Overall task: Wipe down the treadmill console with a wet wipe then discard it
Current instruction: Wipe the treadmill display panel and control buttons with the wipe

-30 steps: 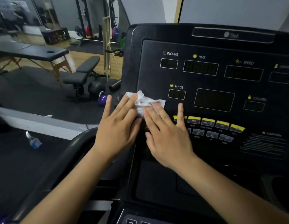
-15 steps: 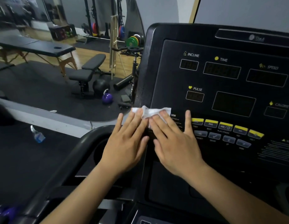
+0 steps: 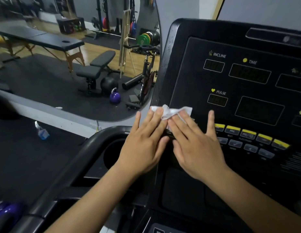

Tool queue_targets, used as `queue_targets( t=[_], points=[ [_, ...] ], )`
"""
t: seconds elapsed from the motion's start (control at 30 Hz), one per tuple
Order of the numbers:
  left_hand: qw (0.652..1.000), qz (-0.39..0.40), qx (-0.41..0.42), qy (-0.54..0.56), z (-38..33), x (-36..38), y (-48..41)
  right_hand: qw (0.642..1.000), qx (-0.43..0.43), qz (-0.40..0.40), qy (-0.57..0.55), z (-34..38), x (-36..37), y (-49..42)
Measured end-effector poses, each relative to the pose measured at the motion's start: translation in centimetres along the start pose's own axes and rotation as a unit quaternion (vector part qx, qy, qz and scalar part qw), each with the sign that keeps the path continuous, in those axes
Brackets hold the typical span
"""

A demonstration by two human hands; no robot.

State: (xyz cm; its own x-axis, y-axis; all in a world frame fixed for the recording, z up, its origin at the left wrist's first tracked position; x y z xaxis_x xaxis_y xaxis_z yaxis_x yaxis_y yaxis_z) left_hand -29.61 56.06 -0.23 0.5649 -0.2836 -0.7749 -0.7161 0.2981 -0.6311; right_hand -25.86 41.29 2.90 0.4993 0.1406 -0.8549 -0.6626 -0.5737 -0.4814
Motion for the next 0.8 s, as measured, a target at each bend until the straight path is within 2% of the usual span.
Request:
queue_targets(
  t=[0.17, 0.37, 0.6, 0.8],
  points=[
    [1.0, -0.02, -0.002, 0.001, 1.6, -1.1, -3.4, 0.998, 0.057, 0.009, 0.0, 0.4, -0.6, -2.7],
    [1.0, 0.008, 0.023, -0.002, -0.1, 0.4, 1.6, 0.997, 0.048, 0.052, -0.003, 1.8, 1.1, 2.5],
    [0.999, -0.002, 0.021, -0.05, 0.7, -0.8, -3.2, 0.99, 0.137, 0.016, -0.016, 0.9, -0.4, -0.5],
    [0.995, 0.057, 0.028, -0.072, -2.5, 0.6, -0.3, 0.989, 0.141, 0.047, -0.022, 0.9, 0.7, 4.4]
  ],
)
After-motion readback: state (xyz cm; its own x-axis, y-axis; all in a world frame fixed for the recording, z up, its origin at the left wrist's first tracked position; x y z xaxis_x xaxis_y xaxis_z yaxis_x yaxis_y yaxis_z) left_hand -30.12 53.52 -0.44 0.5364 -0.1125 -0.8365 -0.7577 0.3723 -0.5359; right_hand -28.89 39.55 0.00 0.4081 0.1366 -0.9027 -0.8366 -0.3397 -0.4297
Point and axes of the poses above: each hand's wrist, its own y-axis away from the middle knuckle, its own x-axis out of the palm, z = x × y, the point moved 3 cm from there along -y, towards the middle knuckle, and after that the axes turned 12 degrees about x, right-handed, at the moved point
